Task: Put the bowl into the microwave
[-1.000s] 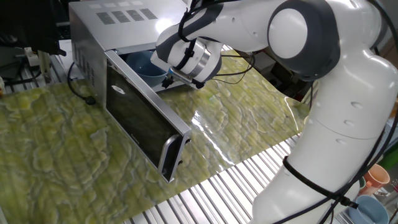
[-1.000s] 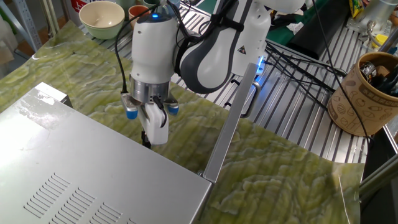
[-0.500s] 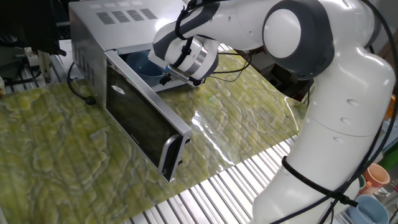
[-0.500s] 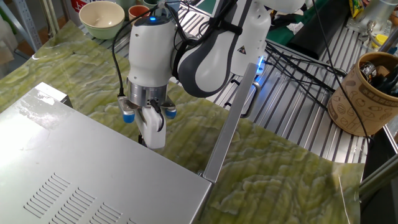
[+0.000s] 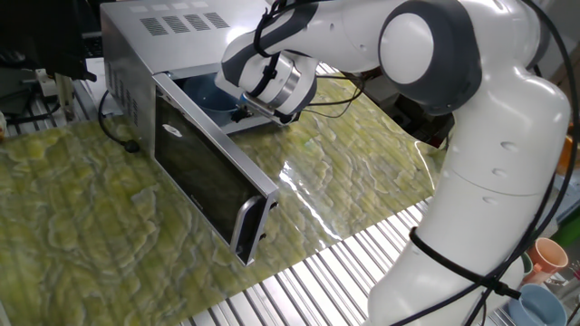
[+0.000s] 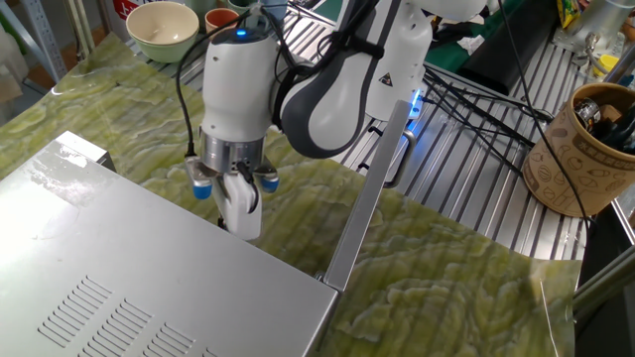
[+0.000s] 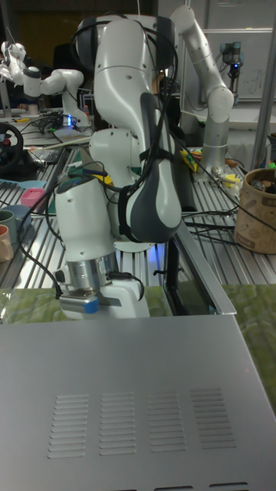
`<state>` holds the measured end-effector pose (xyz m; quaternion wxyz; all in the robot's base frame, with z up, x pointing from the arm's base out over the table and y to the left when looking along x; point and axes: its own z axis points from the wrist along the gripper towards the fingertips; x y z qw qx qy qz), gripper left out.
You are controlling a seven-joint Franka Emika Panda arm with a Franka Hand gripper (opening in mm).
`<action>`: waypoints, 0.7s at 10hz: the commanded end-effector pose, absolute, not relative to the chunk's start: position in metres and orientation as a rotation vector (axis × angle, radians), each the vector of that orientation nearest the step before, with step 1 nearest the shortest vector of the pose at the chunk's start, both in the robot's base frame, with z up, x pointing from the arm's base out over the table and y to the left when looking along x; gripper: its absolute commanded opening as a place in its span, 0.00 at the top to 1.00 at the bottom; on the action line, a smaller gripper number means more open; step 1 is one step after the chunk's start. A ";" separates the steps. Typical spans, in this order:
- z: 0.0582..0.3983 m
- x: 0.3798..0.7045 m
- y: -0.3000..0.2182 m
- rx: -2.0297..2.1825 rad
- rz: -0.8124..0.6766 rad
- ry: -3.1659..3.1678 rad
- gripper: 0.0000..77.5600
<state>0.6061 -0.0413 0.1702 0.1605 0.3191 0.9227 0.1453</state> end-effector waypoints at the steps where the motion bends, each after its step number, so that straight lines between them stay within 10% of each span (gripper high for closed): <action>1: 0.172 0.610 -0.043 0.909 0.416 2.626 0.99; 7: 0.169 0.616 -0.042 0.928 0.434 2.603 0.99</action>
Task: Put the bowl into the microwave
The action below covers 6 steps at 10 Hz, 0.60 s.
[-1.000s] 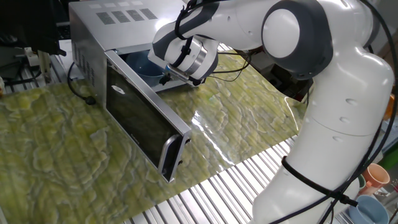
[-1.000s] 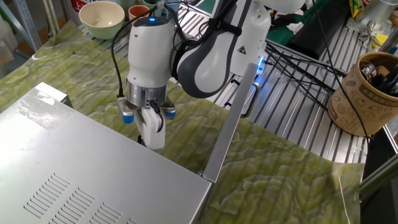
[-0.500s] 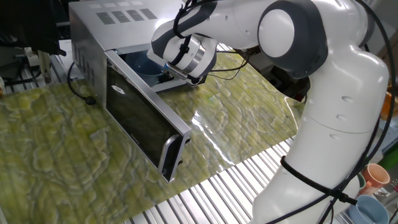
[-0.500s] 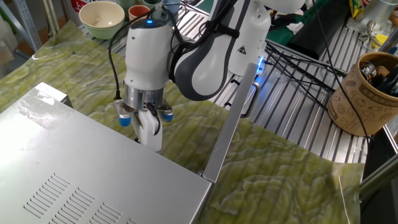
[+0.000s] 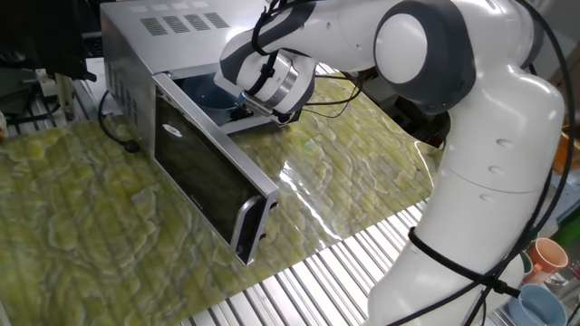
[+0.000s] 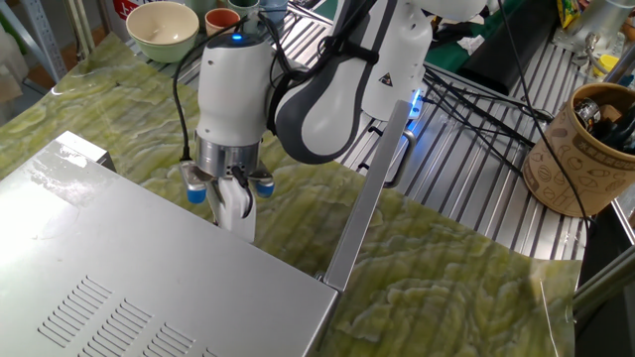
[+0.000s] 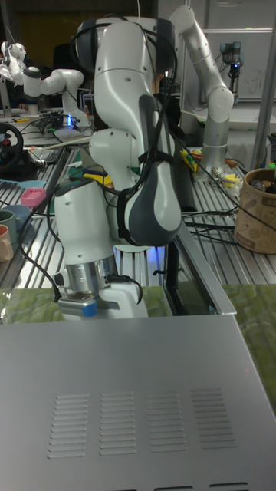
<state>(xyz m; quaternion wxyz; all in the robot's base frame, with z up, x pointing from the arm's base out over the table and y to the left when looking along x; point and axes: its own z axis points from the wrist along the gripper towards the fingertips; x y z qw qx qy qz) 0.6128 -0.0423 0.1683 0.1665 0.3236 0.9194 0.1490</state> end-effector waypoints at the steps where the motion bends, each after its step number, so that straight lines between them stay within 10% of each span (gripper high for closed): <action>1: 0.168 0.616 -0.042 0.928 0.434 2.602 0.99; 6: 0.169 0.596 -0.037 0.926 0.426 2.651 0.99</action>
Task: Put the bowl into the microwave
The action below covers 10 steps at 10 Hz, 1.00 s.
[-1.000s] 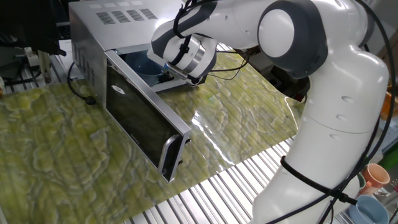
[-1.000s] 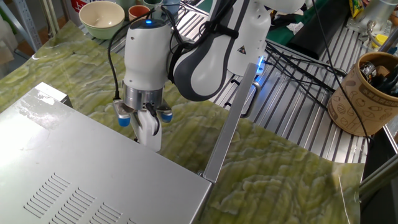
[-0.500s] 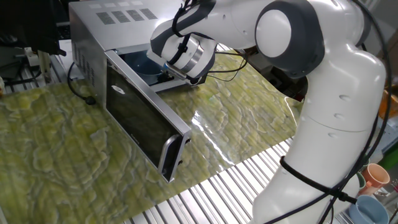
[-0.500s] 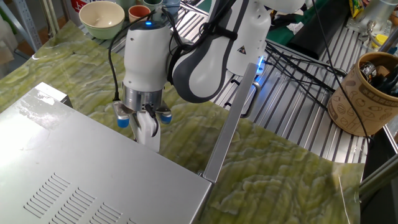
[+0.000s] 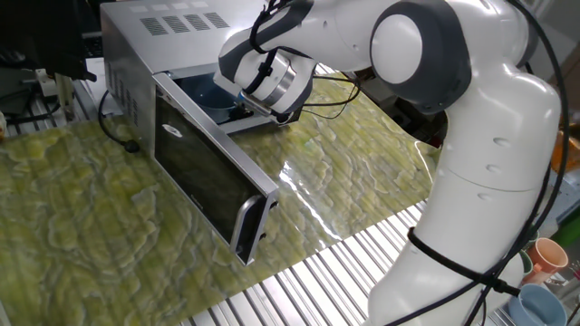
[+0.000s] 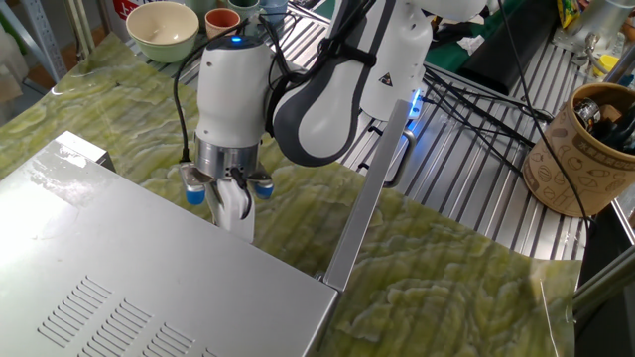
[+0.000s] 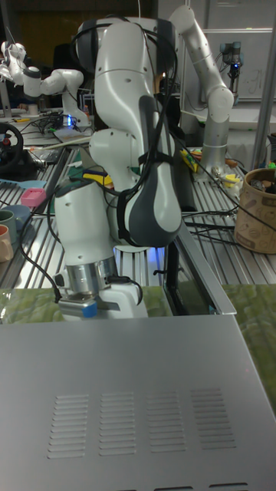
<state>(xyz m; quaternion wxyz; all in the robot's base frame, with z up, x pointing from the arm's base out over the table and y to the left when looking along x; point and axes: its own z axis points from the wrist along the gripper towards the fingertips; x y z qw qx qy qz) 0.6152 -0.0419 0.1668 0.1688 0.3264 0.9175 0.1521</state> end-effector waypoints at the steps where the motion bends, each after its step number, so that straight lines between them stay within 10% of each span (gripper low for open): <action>1: 0.172 0.584 -0.036 0.931 0.424 2.670 0.99; 10: 0.201 0.506 -0.050 0.910 0.407 2.796 0.99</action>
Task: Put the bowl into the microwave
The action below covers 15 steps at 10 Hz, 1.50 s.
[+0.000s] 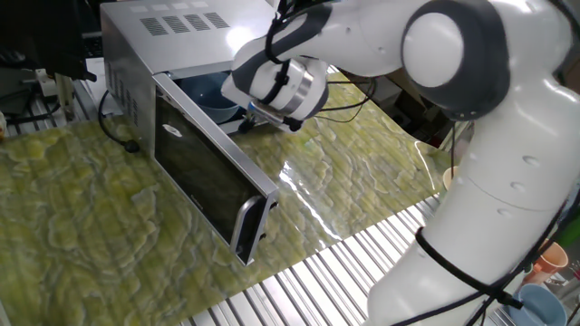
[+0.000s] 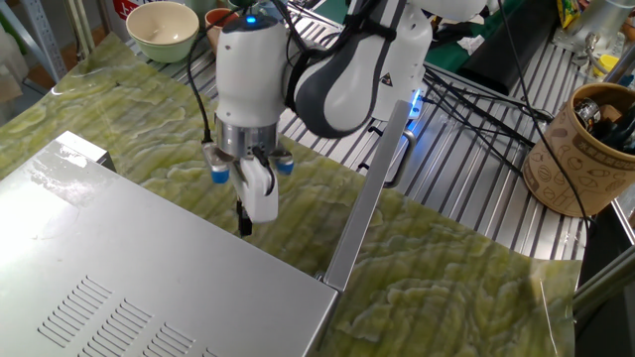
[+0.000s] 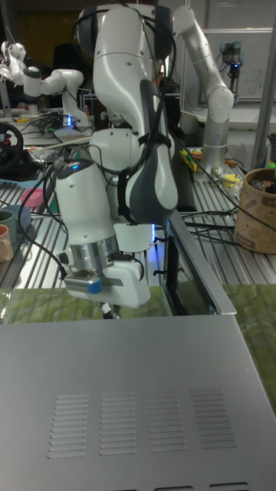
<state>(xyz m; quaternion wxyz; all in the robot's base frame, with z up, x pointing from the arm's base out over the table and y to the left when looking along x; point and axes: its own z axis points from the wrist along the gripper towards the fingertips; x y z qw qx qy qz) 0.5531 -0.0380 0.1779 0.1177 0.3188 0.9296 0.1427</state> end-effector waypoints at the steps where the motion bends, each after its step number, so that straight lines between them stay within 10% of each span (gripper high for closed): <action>1: 0.203 0.503 -0.054 0.907 0.407 2.793 0.99; 15: 0.219 0.480 -0.058 0.895 0.430 2.762 0.99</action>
